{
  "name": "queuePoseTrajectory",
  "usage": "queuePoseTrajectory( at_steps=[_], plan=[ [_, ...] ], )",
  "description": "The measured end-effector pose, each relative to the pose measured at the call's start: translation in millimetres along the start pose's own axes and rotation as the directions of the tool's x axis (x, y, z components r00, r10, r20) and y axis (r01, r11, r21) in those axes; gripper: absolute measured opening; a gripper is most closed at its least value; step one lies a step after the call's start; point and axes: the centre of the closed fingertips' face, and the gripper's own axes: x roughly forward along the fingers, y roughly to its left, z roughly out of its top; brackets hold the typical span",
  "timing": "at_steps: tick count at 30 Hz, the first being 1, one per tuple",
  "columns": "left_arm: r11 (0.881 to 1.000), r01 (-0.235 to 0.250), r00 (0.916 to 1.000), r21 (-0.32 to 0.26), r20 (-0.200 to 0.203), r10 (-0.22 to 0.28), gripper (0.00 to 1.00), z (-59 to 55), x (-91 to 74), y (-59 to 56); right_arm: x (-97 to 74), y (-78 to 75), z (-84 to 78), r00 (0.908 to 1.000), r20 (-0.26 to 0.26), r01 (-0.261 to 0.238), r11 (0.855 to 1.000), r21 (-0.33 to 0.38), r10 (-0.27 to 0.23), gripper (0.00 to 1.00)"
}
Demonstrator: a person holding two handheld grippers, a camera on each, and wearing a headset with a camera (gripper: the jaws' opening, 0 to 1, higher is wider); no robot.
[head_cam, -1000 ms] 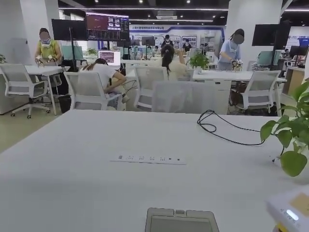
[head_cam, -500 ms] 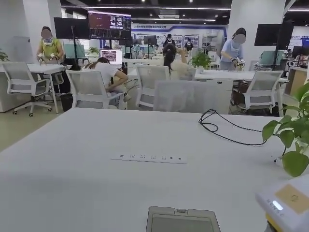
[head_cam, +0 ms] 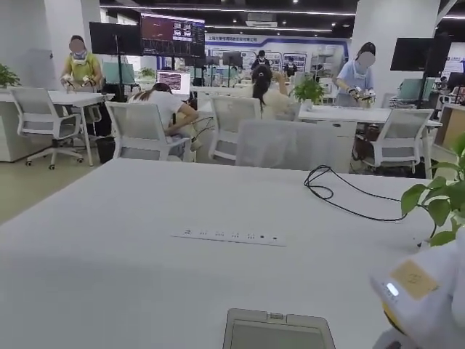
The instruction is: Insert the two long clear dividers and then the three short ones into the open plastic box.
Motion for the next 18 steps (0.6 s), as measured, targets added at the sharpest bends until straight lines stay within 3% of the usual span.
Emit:
queuePoseTrajectory(
  at_steps=[6, 18],
  plan=[
    [0.999, -0.043, 0.999, -0.017, 0.004, 0.043, 0.44, -3.3, -0.7, 8.4, 2.9, -11.9, -14.0, 0.9962, -0.084, 0.024, 1.0, 0.011, -0.023, 0.02],
    [0.994, -0.085, 0.9962, -0.07, 0.008, 0.086, 0.62, -7.7, -1.2, 17.4, 9.0, -35.4, -32.1, 0.9823, -0.182, 0.054, 0.997, 0.058, -0.043, 0.02]
  ],
)
